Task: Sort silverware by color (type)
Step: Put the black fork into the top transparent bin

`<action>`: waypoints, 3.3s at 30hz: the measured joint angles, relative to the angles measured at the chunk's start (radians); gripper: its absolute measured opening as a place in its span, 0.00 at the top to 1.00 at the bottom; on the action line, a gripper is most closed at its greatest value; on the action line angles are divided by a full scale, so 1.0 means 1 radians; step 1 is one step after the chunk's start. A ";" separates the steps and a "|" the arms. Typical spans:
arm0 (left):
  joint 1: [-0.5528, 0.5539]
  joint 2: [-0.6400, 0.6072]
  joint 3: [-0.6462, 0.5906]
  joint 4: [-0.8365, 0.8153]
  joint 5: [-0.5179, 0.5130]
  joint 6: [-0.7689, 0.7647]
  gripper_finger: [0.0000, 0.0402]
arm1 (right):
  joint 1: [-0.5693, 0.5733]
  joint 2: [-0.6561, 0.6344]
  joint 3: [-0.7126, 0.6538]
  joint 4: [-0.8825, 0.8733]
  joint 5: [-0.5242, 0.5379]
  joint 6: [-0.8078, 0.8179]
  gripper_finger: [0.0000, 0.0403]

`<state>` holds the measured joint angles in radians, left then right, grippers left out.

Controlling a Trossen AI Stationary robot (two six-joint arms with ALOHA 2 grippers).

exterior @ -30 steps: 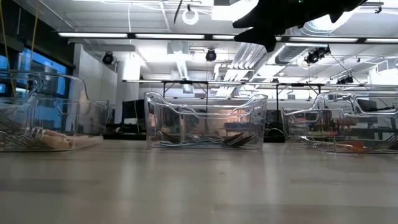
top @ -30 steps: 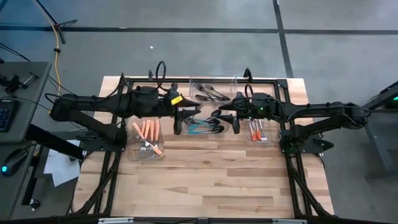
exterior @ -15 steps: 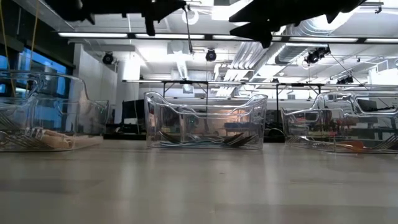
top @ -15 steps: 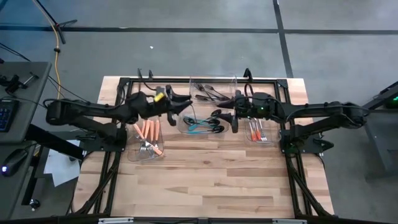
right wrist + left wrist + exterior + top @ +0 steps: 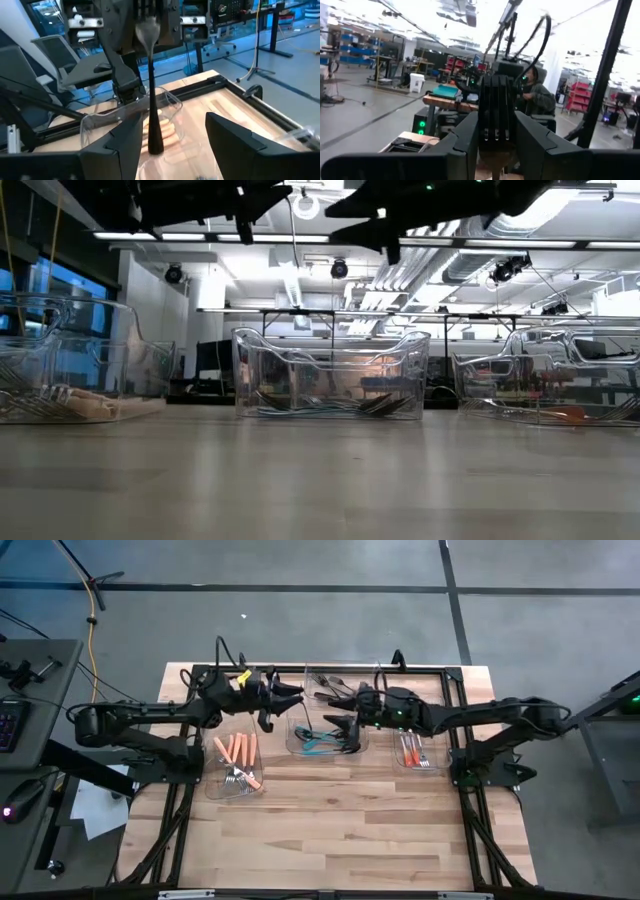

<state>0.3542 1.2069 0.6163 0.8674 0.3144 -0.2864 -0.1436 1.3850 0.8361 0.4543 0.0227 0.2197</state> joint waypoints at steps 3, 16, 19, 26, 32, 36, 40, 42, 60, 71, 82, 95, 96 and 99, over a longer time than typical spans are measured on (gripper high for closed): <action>-0.005 0.001 0.000 0.000 0.013 0.040 0.78 | 0.000 0.056 0.061 -0.002 -0.003 -0.023 0.50; -0.022 0.019 0.000 0.008 -0.036 0.061 0.78 | -0.003 0.163 0.189 -0.032 -0.097 -0.015 0.50; -0.037 0.045 0.020 0.010 -0.024 0.062 0.78 | -0.005 0.183 0.196 -0.039 -0.101 0.004 0.50; -0.044 0.082 0.048 0.008 -0.007 0.080 0.78 | -0.014 0.179 0.199 -0.071 -0.104 0.039 0.50; -0.020 0.081 0.048 0.009 -0.003 0.081 0.78 | -0.014 0.177 0.199 -0.072 -0.131 0.042 0.52; -0.019 0.081 0.048 0.006 -0.002 0.091 0.78 | -0.014 0.177 0.199 -0.077 -0.137 0.045 0.66; -0.019 0.080 0.048 0.005 0.001 0.105 0.75 | -0.020 0.177 0.199 -0.085 -0.138 0.046 0.88; -0.019 0.080 0.048 0.001 -0.003 0.106 0.73 | -0.032 0.177 0.199 -0.092 -0.160 0.054 0.97; 0.007 0.007 0.047 -0.198 -0.004 0.081 0.56 | -0.096 0.125 0.199 -0.181 -0.266 0.048 0.99; 0.126 -0.241 0.002 -0.441 -0.006 0.100 0.50 | -0.165 -0.123 0.196 -0.660 -0.232 -0.114 1.00; 0.114 -0.396 -0.194 -0.261 -0.014 -0.079 0.80 | -0.191 -0.260 0.158 -0.819 -0.222 -0.149 1.00; 0.055 -0.400 -0.195 -0.263 -0.114 -0.033 1.00 | -0.190 -0.430 -0.176 -0.383 -0.201 0.008 1.00; 0.055 -0.400 -0.195 -0.264 -0.115 -0.033 1.00 | -0.190 -0.431 -0.176 -0.381 -0.201 0.006 1.00; 0.055 -0.400 -0.195 -0.263 -0.119 -0.033 1.00 | -0.190 -0.426 -0.176 -0.368 -0.189 -0.010 1.00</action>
<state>0.4088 0.8070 0.4213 0.6048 0.1951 -0.3199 -0.3336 0.9594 0.6603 0.0860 -0.1661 0.2092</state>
